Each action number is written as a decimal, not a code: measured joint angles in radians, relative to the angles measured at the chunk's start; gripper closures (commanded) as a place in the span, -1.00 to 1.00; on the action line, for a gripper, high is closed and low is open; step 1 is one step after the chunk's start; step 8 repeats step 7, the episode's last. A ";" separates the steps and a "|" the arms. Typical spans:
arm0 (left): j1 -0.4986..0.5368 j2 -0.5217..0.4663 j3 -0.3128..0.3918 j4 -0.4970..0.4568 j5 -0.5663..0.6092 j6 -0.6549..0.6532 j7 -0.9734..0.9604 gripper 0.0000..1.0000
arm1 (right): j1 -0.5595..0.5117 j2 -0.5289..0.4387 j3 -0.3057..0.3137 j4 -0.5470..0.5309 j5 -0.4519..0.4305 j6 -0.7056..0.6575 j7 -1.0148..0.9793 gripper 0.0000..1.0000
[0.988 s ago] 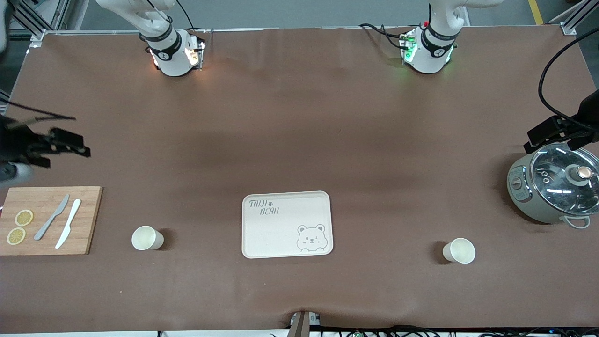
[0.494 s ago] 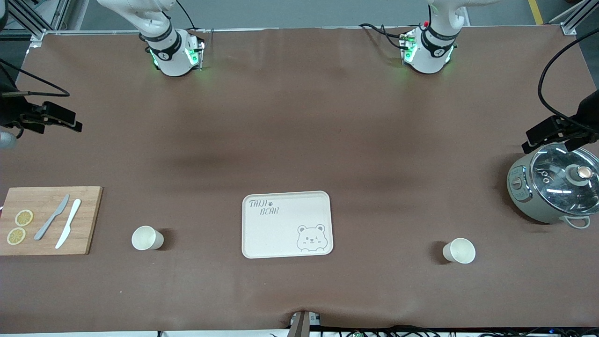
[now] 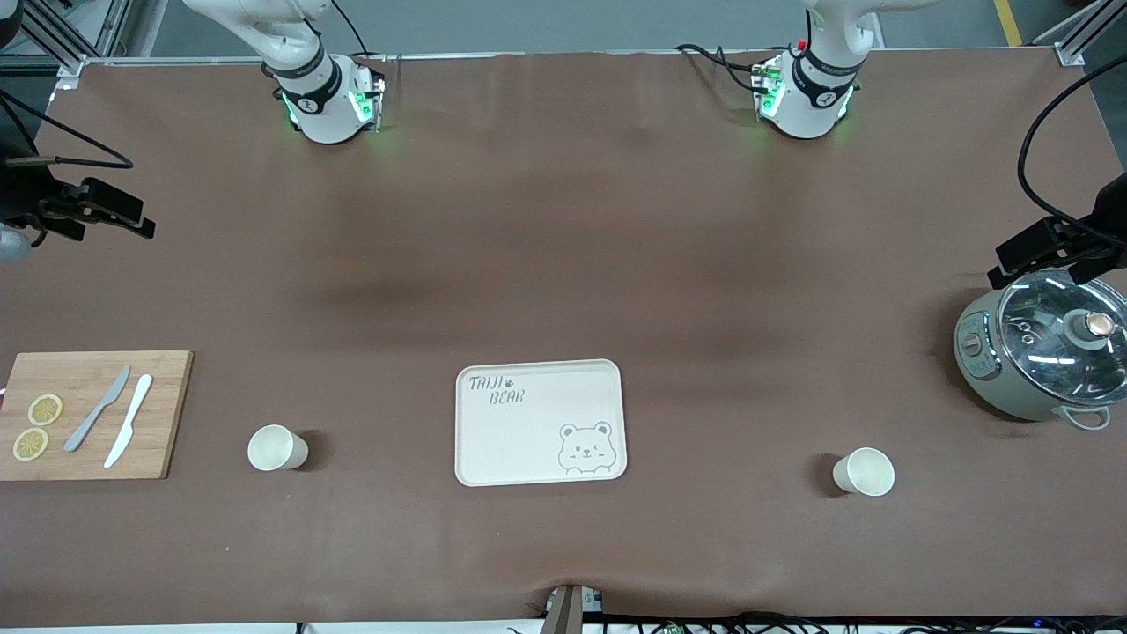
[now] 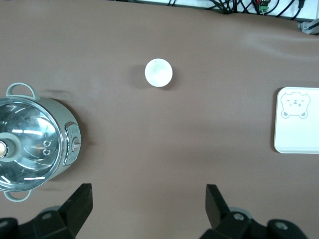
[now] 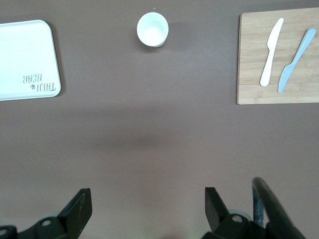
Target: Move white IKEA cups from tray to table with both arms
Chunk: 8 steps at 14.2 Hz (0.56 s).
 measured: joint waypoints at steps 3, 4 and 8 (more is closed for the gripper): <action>0.000 0.000 0.000 0.004 0.001 0.000 0.000 -1.00 | 0.000 0.000 0.000 -0.001 0.000 0.001 0.000 -1.00; 0.000 0.000 -0.001 0.004 0.010 0.000 0.000 -1.00 | 0.000 0.000 -0.002 -0.002 0.000 0.002 0.000 -1.00; -0.001 0.000 -0.005 0.004 0.053 -0.001 0.000 -1.00 | -0.001 0.000 -0.006 -0.003 -0.002 0.007 0.000 -1.00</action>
